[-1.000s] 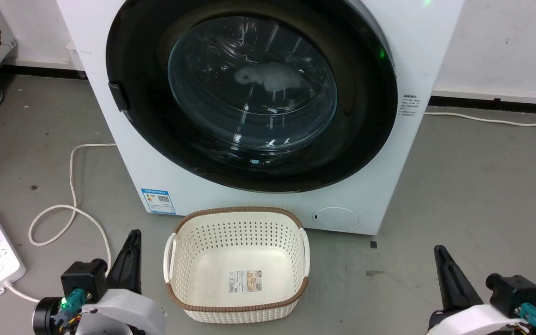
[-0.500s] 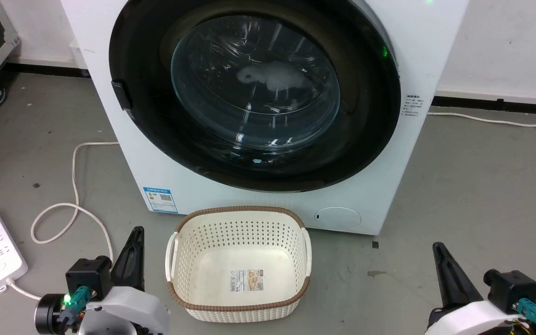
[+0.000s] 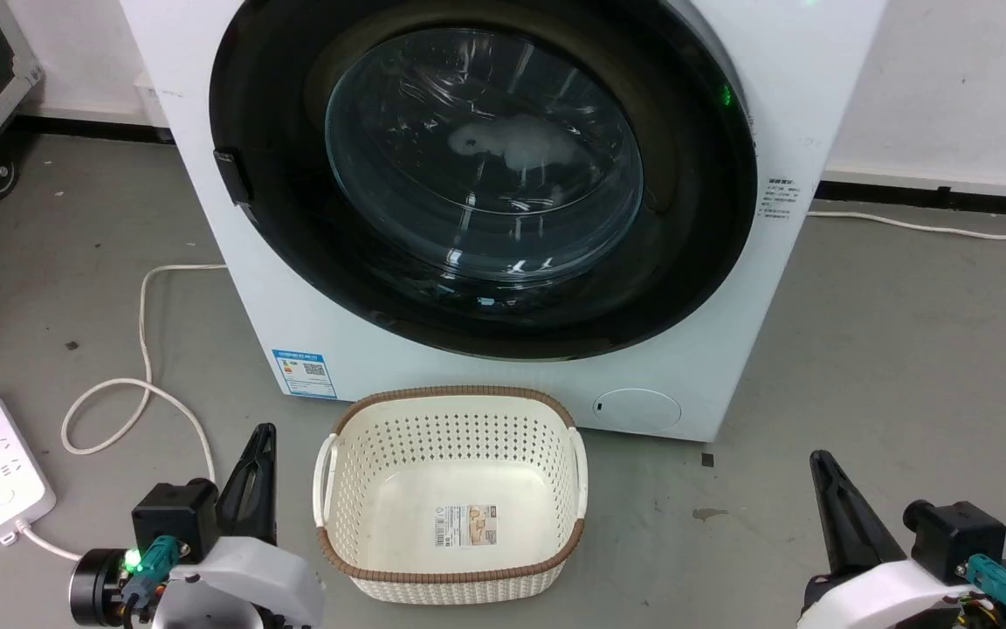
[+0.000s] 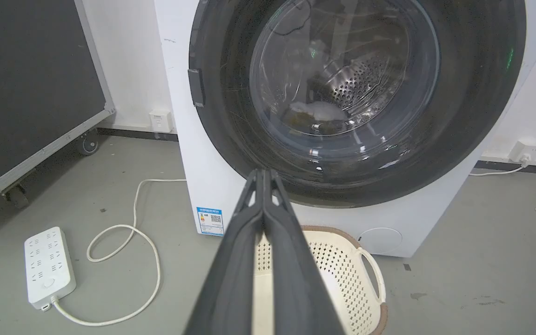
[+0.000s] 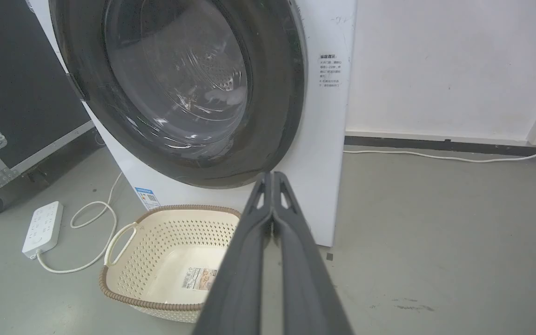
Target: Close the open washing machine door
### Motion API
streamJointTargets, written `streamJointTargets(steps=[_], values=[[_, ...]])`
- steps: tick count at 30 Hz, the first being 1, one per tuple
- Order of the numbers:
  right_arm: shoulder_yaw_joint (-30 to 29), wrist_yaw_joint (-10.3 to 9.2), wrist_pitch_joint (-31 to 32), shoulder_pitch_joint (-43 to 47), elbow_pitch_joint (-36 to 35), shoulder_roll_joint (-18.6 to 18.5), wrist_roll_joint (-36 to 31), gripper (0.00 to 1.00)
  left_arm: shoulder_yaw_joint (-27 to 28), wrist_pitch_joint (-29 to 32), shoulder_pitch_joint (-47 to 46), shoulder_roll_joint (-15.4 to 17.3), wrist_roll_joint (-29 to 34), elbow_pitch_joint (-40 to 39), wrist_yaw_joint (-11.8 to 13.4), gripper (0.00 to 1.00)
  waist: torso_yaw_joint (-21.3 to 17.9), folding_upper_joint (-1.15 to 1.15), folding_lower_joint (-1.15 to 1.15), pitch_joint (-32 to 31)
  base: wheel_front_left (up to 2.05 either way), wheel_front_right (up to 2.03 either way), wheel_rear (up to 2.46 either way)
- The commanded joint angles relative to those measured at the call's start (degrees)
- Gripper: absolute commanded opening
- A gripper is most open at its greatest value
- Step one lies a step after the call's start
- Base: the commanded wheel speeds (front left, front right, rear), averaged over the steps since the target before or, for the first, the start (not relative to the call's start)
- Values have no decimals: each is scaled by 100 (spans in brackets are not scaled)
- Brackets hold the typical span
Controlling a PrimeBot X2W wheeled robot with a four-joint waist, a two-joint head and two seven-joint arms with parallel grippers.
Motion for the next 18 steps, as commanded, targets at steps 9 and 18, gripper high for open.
streamJointTargets(steps=[9, 18], values=[[10, -2, 94, -4, -134, -11, -131, 0, 93, 80, 121, -116, 202, -98, -39, 0, 20, 0, 0, 4, 0, 0, 0], [14, -2, 174, -5, -221, -13, -224, 0, 154, 150, 146, -202, 354, -168, -65, 0, 40, 0, 0, 9, 0, 0, 0]])
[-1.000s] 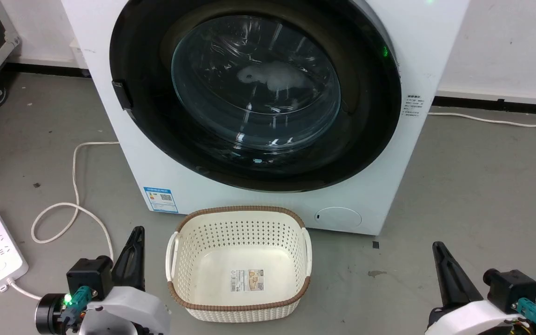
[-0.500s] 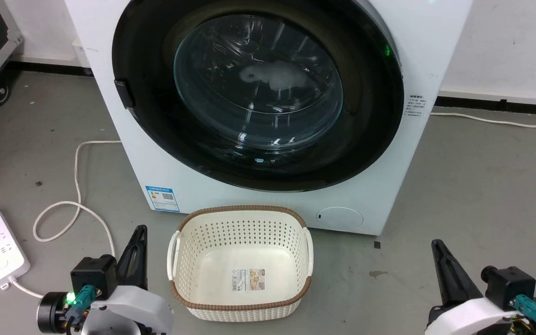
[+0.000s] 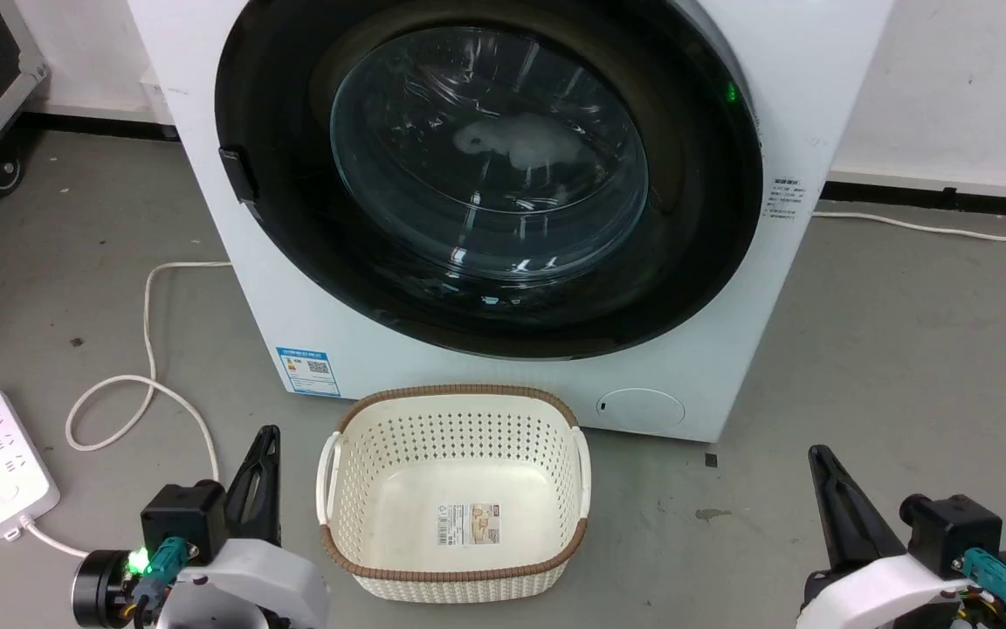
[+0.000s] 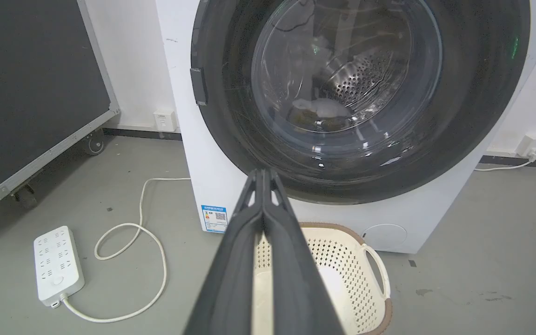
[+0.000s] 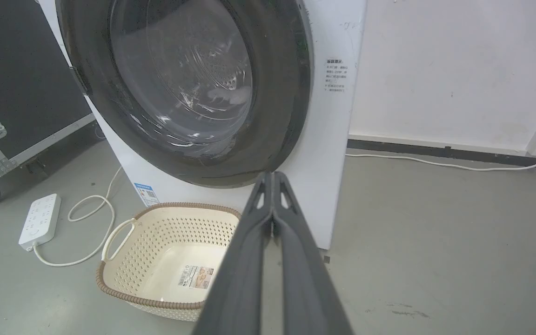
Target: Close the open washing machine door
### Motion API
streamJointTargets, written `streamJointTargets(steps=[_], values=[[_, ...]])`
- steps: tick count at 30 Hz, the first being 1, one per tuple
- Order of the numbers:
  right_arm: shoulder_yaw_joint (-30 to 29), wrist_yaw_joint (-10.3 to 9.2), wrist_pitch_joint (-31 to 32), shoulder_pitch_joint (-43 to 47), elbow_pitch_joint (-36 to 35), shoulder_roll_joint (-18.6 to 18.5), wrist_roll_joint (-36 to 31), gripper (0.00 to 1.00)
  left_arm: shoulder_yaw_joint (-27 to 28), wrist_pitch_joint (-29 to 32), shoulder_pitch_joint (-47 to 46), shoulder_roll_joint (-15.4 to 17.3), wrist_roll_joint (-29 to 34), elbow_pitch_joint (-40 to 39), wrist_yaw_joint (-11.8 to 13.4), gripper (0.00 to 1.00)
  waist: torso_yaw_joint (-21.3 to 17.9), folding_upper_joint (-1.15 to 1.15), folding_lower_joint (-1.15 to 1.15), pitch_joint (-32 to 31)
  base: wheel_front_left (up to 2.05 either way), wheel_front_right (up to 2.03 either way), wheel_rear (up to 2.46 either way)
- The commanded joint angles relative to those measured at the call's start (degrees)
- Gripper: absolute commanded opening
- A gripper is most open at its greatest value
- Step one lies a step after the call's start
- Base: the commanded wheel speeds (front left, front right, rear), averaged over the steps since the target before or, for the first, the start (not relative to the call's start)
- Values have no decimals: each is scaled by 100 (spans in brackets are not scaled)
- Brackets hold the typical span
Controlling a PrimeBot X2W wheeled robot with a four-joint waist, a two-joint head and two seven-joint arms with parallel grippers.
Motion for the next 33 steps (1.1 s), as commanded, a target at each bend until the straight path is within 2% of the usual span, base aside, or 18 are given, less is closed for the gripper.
streamJointTargets(steps=[1, 33], values=[[3, -2, 36, -5, -65, -13, -56, 0, 35, 24, 74, -47, 65, -43, -17, 0, 2, 0, 0, 1, 0, 0, 0], [19, -3, 323, -7, -373, -19, -387, 0, 255, 274, 165, -354, 610, -293, -109, 0, 74, 0, 0, 17, 0, 0, 0]])
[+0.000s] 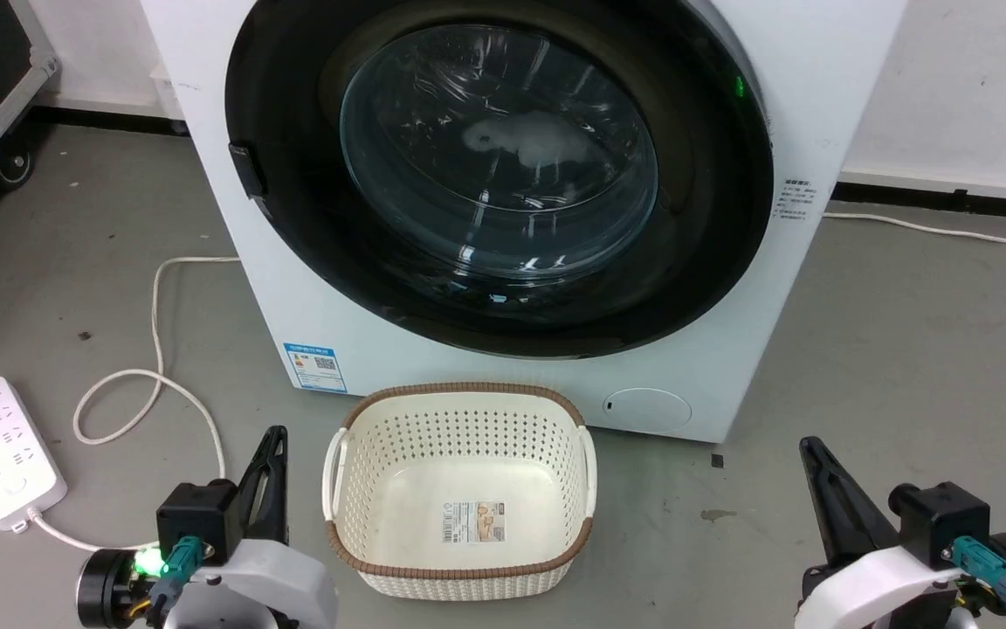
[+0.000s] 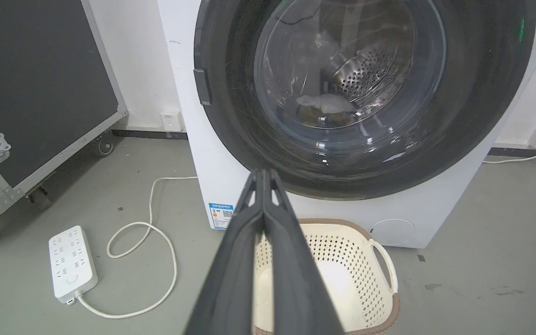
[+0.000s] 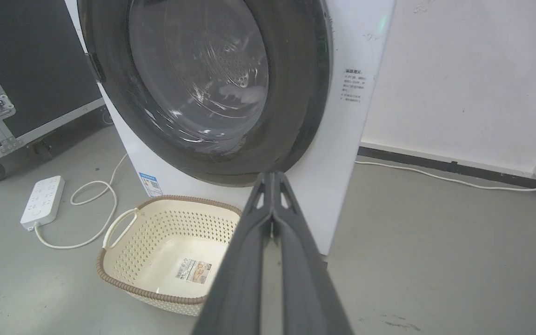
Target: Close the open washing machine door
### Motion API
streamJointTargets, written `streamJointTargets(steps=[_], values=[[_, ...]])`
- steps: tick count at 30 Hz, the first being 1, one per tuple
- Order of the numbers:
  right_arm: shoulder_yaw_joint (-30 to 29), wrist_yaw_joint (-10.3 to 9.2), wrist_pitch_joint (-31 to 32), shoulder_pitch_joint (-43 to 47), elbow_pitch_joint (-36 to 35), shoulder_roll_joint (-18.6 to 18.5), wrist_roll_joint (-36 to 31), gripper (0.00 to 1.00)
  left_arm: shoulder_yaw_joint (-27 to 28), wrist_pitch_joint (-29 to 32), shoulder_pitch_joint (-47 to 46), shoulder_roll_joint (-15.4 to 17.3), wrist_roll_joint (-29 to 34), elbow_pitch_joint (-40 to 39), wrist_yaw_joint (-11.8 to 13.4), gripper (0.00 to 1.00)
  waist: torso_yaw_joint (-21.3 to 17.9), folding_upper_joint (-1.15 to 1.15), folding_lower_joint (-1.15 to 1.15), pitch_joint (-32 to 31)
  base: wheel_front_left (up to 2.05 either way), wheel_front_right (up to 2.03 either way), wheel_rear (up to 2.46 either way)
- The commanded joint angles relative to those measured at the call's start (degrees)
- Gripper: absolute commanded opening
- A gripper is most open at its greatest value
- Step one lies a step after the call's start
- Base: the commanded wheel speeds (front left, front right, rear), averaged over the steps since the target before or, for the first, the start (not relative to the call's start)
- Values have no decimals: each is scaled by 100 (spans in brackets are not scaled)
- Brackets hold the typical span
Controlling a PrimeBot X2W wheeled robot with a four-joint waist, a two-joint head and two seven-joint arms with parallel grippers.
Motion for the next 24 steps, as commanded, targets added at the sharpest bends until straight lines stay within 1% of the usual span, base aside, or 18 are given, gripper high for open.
streamJointTargets(steps=[1, 24], values=[[5, -3, 27, -7, -65, -18, -70, 0, 40, 20, 71, -52, 76, -43, -14, 0, 3, 0, 0, 1, 0, 0, 0], [15, -4, 224, -9, -276, -23, -298, 0, 191, 192, 133, -263, 451, -215, -77, 0, 52, 0, 0, 11, 0, 0, 0]])
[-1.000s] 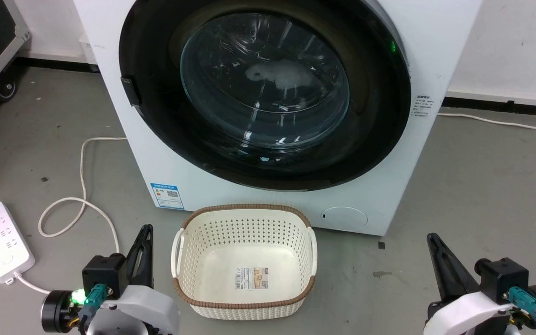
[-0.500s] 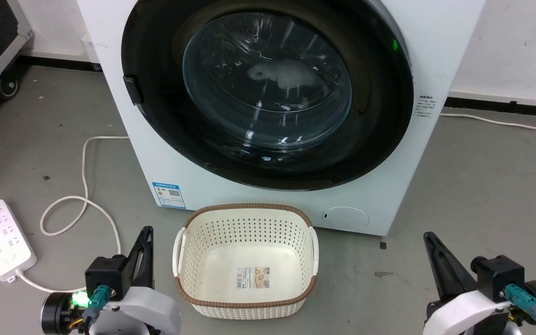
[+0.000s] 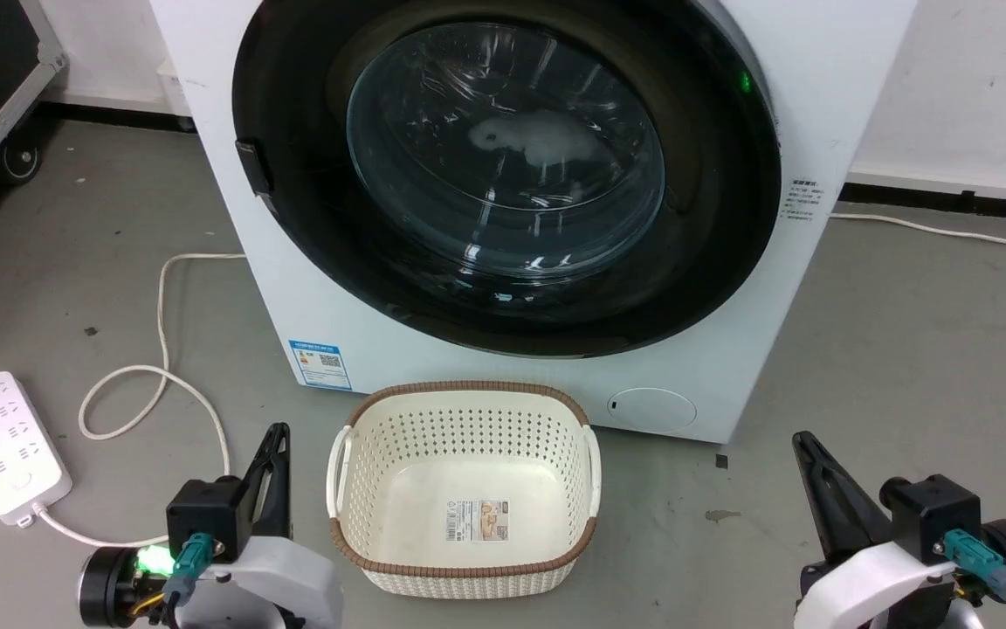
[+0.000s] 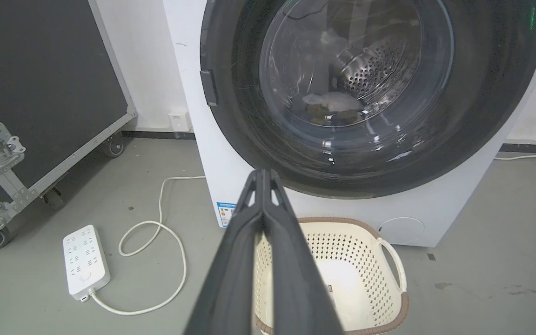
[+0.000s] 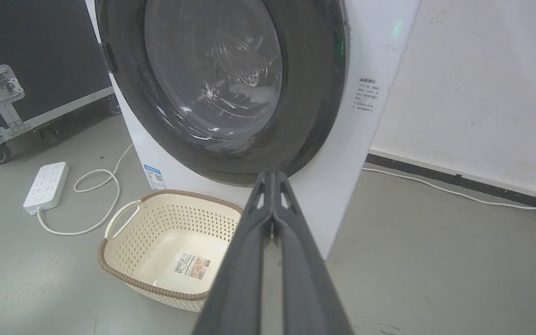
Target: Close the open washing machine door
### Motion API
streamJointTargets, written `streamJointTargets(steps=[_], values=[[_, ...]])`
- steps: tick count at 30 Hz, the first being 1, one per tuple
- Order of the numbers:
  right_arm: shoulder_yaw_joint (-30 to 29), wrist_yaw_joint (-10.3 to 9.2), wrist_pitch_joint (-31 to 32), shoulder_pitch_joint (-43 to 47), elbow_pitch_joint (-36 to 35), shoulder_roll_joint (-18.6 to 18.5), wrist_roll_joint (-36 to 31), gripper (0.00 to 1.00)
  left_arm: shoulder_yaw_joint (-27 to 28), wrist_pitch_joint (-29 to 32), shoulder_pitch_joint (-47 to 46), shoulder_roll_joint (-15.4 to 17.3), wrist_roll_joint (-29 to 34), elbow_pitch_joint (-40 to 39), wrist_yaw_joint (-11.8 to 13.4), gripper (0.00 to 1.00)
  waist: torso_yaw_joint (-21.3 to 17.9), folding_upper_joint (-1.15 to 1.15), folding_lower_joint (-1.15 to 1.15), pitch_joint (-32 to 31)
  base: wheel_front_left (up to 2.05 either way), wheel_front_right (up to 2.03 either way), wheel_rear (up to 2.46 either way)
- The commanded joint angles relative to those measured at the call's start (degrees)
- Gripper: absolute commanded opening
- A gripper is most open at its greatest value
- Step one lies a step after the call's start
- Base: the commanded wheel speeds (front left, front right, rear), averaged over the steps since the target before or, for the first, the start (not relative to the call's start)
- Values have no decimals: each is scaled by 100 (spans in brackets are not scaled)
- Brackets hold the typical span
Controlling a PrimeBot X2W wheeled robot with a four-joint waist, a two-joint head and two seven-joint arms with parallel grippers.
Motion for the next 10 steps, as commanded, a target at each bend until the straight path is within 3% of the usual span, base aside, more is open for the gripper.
streamJointTargets(steps=[1, 10], values=[[2, -4, 31, -9, -59, -22, -59, 0, 38, 26, 95, -35, 65, -44, -26, 0, 2, 0, 0, 0, 0, 0, 0], [3, -4, 51, -10, -81, -22, -82, 0, 53, 43, 101, -57, 104, -62, -32, 0, 7, 0, 0, 1, 0, 0, 0]])
